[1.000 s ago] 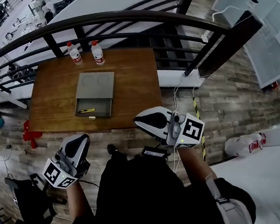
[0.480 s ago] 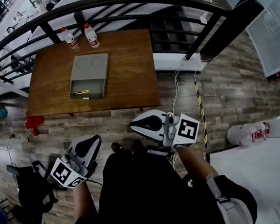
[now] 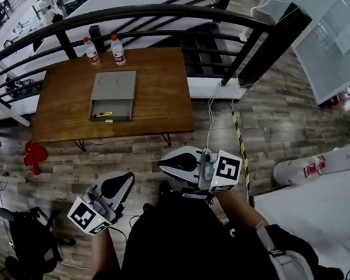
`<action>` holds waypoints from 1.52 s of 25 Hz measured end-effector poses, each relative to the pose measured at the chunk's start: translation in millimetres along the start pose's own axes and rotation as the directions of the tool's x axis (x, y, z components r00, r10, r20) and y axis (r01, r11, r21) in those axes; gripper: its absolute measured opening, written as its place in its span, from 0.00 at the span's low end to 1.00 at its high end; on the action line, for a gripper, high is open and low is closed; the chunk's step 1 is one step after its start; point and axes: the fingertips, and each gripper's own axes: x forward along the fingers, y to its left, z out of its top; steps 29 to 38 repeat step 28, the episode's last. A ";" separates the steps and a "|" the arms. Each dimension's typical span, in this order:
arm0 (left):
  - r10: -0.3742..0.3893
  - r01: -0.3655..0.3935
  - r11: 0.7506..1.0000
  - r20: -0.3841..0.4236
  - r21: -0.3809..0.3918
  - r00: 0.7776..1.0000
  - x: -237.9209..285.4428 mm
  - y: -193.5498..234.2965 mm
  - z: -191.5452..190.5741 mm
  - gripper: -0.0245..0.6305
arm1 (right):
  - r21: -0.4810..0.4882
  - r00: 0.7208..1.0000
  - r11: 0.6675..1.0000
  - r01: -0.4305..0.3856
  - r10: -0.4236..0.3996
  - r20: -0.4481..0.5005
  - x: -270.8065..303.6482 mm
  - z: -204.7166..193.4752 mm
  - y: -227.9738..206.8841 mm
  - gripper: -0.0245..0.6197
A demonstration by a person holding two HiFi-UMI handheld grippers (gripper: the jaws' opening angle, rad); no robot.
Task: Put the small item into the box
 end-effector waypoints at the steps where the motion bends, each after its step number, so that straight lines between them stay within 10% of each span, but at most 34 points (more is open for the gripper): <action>1: -0.001 0.001 1.000 0.002 -0.006 1.000 -9.9 -4.6 -2.3 0.06 | 0.013 1.000 1.000 -0.001 0.001 -0.003 5.6 -3.2 8.9 0.05; 13: -0.010 0.014 0.992 0.031 -0.128 0.999 -93.7 -49.9 -44.6 0.06 | 0.041 0.999 0.999 0.010 -0.008 -0.053 37.3 -39.7 83.7 0.05; 38: 0.019 -0.015 0.998 0.050 -0.069 0.999 -32.2 -73.7 -24.8 0.06 | -0.011 1.000 1.000 -0.002 0.002 -0.027 -28.3 -16.3 65.7 0.05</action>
